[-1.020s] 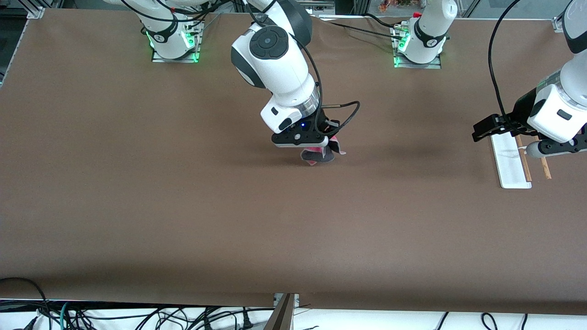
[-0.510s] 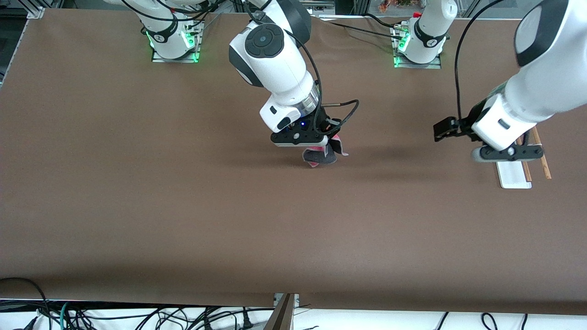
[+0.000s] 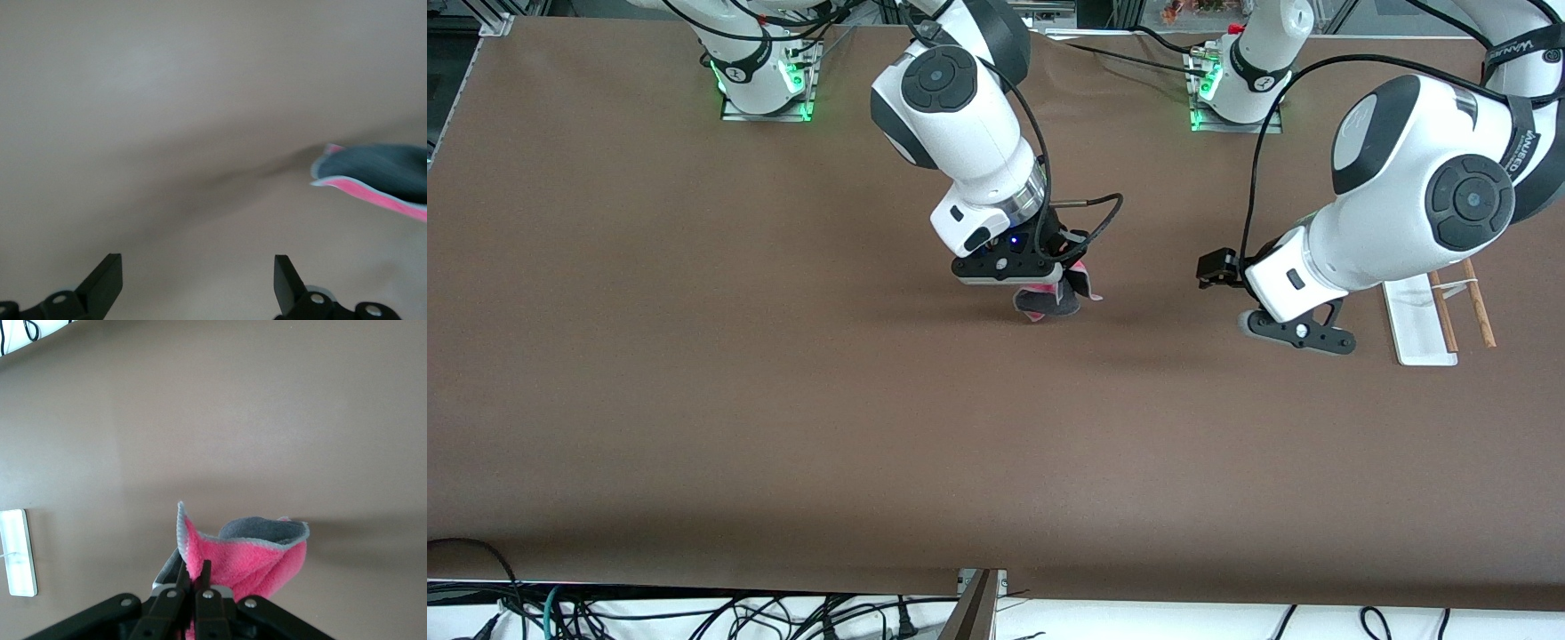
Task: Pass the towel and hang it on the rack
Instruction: 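Hold the towel with the right gripper while the left gripper reaches it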
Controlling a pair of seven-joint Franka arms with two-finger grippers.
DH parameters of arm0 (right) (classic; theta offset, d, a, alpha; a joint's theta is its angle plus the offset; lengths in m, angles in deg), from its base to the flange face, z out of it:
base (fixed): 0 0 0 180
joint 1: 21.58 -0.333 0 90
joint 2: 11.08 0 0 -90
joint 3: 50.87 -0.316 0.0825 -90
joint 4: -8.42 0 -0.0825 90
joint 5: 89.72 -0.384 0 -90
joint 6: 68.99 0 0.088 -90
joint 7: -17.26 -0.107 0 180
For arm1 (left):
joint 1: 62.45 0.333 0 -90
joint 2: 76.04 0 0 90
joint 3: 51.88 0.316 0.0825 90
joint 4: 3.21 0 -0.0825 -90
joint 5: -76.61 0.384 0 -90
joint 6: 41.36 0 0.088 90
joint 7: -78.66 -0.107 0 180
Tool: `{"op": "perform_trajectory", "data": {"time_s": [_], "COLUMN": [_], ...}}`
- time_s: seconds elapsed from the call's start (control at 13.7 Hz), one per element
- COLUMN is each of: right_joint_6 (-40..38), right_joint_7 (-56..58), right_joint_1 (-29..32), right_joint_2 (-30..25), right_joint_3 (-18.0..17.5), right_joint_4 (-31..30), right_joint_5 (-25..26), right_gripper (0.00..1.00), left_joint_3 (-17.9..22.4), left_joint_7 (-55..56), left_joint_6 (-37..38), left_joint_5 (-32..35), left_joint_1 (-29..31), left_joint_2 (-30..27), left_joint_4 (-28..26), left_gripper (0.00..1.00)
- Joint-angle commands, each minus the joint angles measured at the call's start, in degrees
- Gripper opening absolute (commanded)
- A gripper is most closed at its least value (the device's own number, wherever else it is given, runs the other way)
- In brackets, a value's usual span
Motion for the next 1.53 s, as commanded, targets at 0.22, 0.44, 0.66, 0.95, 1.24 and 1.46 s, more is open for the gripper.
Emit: {"op": "perform_trajectory", "data": {"time_s": [0.22, 0.44, 0.66, 0.95, 1.24, 1.46], "right_joint_6": [-0.6, -1.1, -1.2, -1.3, -1.3, -1.3], "right_joint_7": [-0.5, -0.5, -0.4, -0.5, -0.4, -0.4], "right_joint_1": [0.5, 0.9, 1.1, 1.1, 1.1, 1.3], "right_joint_2": [0.0, -0.1, -1.2, -1.5, -1.5, -1.5], "right_joint_3": [-0.7, -0.7, -0.7, -0.6, -0.6, -0.6], "right_joint_4": [1.4, 1.4, 1.3, 1.3, 1.3, 1.3], "right_joint_5": [-1.4, -1.7, -2.3, -3.3, -3.3, -3.4], "right_gripper": [0.00, 0.00, 0.00, 0.00, 0.00, 0.00], "left_joint_3": [-1.4, -2.0, -1.9, -2.5, -4.0, -5.4], "left_joint_7": [-30.4, -47.0, -60.5, -60.4, -60.2, -57.8], "left_joint_6": [-10.8, -19.6, -24.9, -27.3, -26.7, -26.8], "left_joint_5": [-6.0, -11.3, -17.1, -17.1, -17.4, -17.4], "left_joint_1": [-2.9, -3.8, -3.8, -6.2, -6.5, -6.5], "left_joint_2": [-1.3, 1.2, 4.5, 5.5, 4.6, 4.5], "left_joint_4": [-8.8, -15.0, -17.1, -16.5, -16.5, -16.3], "left_gripper": [1.00, 1.00, 1.00, 1.00, 1.00, 0.64]}}
